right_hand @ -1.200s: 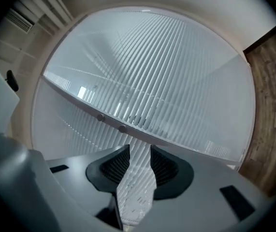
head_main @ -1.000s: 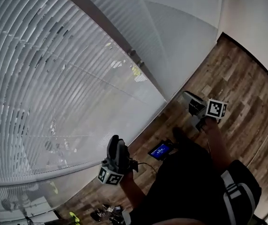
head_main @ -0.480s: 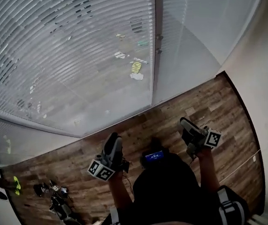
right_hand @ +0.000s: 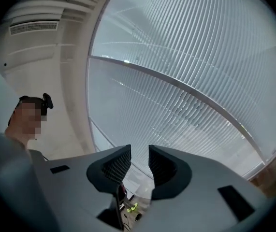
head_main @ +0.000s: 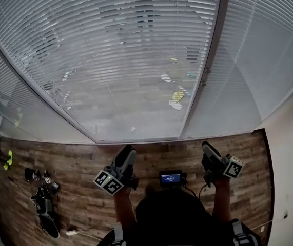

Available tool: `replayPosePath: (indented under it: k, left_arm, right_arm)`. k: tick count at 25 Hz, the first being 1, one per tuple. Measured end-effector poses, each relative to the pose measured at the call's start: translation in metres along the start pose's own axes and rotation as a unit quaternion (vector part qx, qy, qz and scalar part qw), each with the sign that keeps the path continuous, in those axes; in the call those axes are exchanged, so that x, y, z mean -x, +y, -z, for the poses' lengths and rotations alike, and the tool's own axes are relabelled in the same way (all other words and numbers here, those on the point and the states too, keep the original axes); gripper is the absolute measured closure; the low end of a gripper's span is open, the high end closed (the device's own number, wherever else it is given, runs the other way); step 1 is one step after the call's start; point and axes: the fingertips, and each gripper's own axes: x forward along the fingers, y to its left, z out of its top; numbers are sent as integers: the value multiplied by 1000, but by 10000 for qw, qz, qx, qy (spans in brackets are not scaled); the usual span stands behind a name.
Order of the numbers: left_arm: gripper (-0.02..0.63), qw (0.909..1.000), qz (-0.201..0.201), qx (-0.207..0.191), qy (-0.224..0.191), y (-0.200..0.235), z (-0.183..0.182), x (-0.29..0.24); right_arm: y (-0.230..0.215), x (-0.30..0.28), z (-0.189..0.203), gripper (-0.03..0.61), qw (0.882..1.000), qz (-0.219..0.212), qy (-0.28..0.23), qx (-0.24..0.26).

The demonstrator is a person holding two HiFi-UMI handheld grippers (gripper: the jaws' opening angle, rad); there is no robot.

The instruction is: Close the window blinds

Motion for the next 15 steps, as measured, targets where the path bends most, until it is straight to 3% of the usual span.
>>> replayPosePath:
  k: [10,15]
  left_arm:
    - [476,9990,47,-148,409,-17,0,-17]
    - [476,9980,1,-133,623,-16,7,-26]
  right_arm:
    - [-17,11,-5,465,9999,60,-77,-62]
    - [-33,16,6,465,9988,116,-103,-469]
